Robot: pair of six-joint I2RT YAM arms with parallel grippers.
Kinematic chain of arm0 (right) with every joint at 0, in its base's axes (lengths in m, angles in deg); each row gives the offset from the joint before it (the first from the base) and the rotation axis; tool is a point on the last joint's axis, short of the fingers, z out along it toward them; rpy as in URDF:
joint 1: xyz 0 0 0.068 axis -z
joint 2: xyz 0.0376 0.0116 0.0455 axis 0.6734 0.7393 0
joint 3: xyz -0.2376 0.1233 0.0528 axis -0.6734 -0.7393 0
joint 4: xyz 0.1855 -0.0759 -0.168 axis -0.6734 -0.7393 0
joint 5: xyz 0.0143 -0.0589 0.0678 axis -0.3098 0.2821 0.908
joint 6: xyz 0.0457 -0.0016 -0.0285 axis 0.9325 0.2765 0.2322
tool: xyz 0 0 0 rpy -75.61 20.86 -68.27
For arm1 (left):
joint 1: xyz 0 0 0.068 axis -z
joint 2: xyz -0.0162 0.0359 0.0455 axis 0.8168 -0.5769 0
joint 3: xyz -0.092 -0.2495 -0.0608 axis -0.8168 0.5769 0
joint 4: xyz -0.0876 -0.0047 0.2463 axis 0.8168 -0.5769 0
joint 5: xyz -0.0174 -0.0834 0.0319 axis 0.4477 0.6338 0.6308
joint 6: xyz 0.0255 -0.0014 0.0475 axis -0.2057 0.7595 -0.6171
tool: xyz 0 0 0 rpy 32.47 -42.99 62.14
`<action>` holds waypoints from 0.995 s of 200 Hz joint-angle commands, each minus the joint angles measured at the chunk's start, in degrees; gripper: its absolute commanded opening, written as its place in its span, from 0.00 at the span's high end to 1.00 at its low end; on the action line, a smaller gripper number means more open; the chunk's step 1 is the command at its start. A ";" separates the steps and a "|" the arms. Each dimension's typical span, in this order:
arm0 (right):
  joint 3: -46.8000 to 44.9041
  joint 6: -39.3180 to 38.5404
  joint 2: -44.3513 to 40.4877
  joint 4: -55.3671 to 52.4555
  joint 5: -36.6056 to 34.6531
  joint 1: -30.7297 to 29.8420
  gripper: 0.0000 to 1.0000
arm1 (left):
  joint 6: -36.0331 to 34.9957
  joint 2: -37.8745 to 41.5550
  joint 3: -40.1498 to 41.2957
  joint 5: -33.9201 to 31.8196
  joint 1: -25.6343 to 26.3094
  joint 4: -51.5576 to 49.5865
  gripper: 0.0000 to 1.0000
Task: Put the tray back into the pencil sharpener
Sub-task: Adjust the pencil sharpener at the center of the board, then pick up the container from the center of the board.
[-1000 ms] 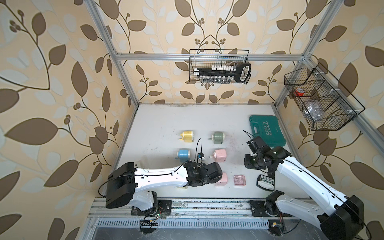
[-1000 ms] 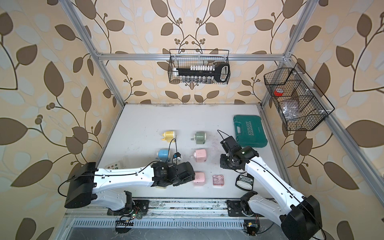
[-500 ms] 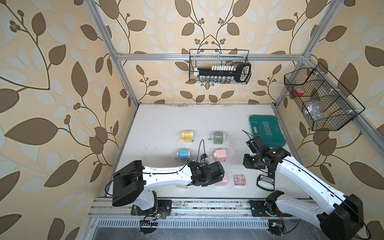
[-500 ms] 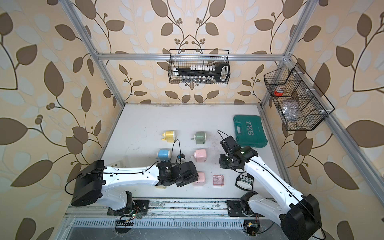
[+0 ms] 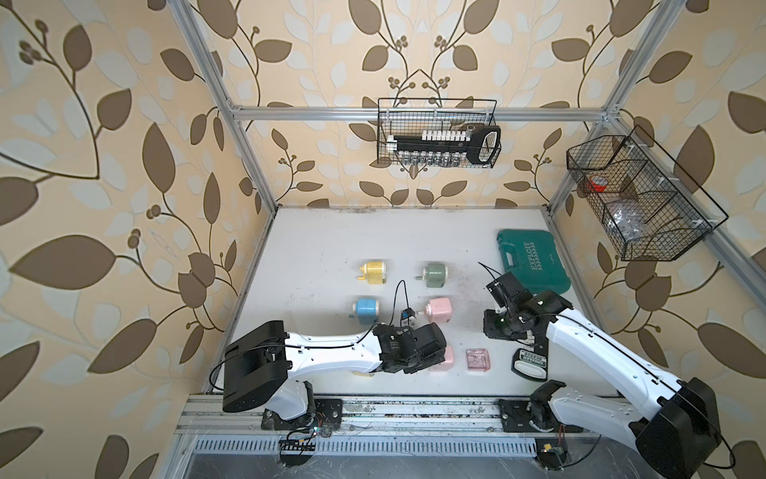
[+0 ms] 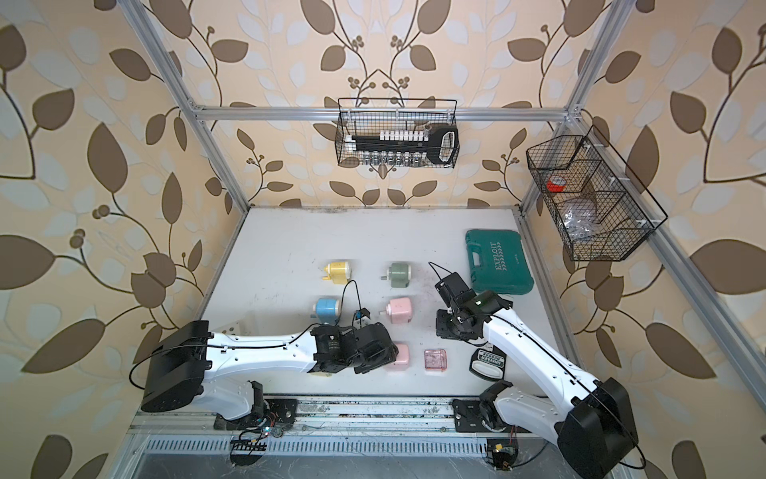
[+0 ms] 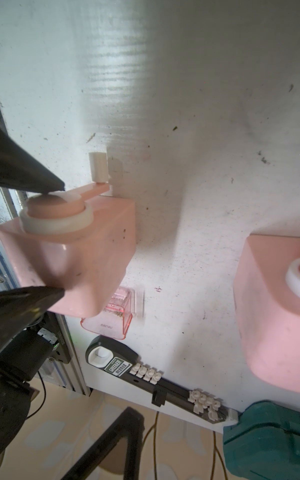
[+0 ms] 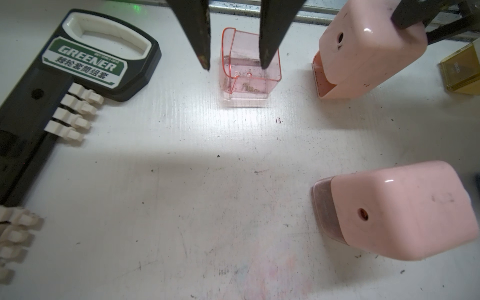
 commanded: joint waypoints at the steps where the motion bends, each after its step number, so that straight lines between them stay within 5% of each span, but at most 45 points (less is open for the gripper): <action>1: -1.56 2.27 0.14 -2.05 0.26 -0.96 0.71 | 0.21 0.99 1.88 0.75 -0.36 -2.52 0.42; 199: -8.15 8.56 3.76 -0.49 -1.07 -8.12 0.68 | 0.25 1.26 4.98 1.87 -1.24 -1.10 0.43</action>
